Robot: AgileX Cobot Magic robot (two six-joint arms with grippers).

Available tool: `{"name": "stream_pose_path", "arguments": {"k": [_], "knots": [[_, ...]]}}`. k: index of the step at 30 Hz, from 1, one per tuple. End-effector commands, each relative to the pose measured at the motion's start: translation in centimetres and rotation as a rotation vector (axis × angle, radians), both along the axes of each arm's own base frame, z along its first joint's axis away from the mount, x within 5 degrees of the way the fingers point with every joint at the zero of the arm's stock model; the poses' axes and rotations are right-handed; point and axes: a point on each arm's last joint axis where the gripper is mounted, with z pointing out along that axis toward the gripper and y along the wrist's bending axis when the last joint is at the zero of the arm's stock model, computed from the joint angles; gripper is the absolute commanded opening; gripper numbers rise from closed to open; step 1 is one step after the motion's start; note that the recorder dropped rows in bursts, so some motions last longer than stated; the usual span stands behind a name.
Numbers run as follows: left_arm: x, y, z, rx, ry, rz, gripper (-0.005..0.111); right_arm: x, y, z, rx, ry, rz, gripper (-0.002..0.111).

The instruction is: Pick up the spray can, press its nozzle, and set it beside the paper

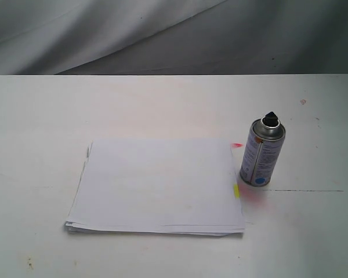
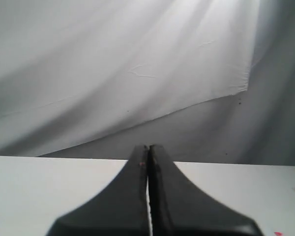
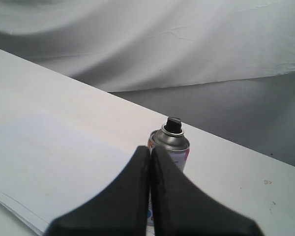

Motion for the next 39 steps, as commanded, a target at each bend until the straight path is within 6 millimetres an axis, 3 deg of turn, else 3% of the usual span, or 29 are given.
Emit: {"name": "stream_pose_path", "arguments": {"k": [1,10,20,34,39], "knots": [[-0.8,1.0,-2.1,-0.084,-0.004,0.072,0.000,0.0,0.1,-0.1,0.000,0.004,0.007,0.000],[-2.1,0.7,-5.0,-0.099,-0.024,-0.019,0.000,0.0,0.1,-0.1,0.000,0.004,0.007,0.000],[-2.6,0.0,-2.8,-0.118,-0.077,-0.153,0.000,0.0,0.1,-0.1,0.002,0.005,0.007,0.000],[-2.6,0.2,-2.8,-0.177,-0.073,-0.144,0.000,0.0,0.1,-0.1,0.002,0.005,0.007,0.000],[-2.6,0.2,-3.4,-0.169,0.000,-0.140,0.000,0.0,0.1,-0.1,0.002,0.005,0.007,0.000]]}}
